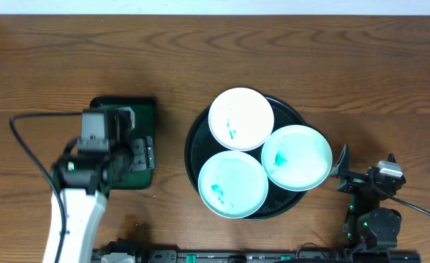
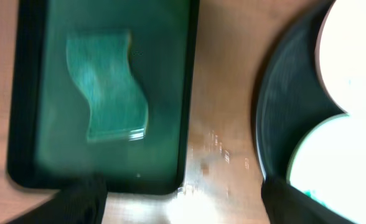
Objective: Clean dirty plates on tray and stack at the side
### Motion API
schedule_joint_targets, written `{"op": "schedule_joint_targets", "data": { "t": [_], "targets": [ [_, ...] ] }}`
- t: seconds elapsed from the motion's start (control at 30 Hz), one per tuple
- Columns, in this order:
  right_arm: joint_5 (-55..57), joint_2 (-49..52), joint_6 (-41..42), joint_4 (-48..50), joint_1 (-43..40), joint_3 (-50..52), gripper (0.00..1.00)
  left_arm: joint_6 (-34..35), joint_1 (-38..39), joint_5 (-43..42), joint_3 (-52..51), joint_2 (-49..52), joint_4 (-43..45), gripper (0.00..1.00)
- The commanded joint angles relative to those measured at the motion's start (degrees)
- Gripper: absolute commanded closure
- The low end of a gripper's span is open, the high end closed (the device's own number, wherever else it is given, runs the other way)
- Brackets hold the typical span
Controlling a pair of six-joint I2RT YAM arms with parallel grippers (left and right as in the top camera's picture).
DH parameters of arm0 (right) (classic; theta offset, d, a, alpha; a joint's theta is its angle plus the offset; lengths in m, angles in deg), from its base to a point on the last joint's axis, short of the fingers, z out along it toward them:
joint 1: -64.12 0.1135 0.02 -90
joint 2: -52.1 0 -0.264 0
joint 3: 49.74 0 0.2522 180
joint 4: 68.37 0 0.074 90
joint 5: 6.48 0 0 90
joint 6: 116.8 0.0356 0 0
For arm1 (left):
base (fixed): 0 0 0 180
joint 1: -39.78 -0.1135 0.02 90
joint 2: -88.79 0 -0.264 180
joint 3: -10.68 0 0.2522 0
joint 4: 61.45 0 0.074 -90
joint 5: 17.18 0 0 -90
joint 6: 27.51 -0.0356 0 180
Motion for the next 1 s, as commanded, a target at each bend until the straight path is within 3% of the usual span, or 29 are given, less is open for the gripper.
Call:
{"op": "schedule_joint_targets", "data": {
  "t": [0.0,0.23,0.47,0.97],
  "targets": [
    [0.72,-0.13,-0.68,-0.11,-0.57,0.07,0.01,0.46,0.24,0.28,7.17,3.15,-4.0,0.19],
    [0.72,-0.13,-0.68,-0.11,-0.57,0.07,0.01,0.5,0.22,-5.09,10.03,1.73,-8.63,0.2],
    [0.72,-0.13,-0.68,-0.11,-0.57,0.07,0.01,4.85,0.22,-5.09,10.01,2.34,-9.64,0.2],
    [0.72,-0.13,-0.68,-0.11,-0.57,0.07,0.01,4.81,0.22,-5.11,9.9,3.28,-10.16,0.19]
  ]
}}
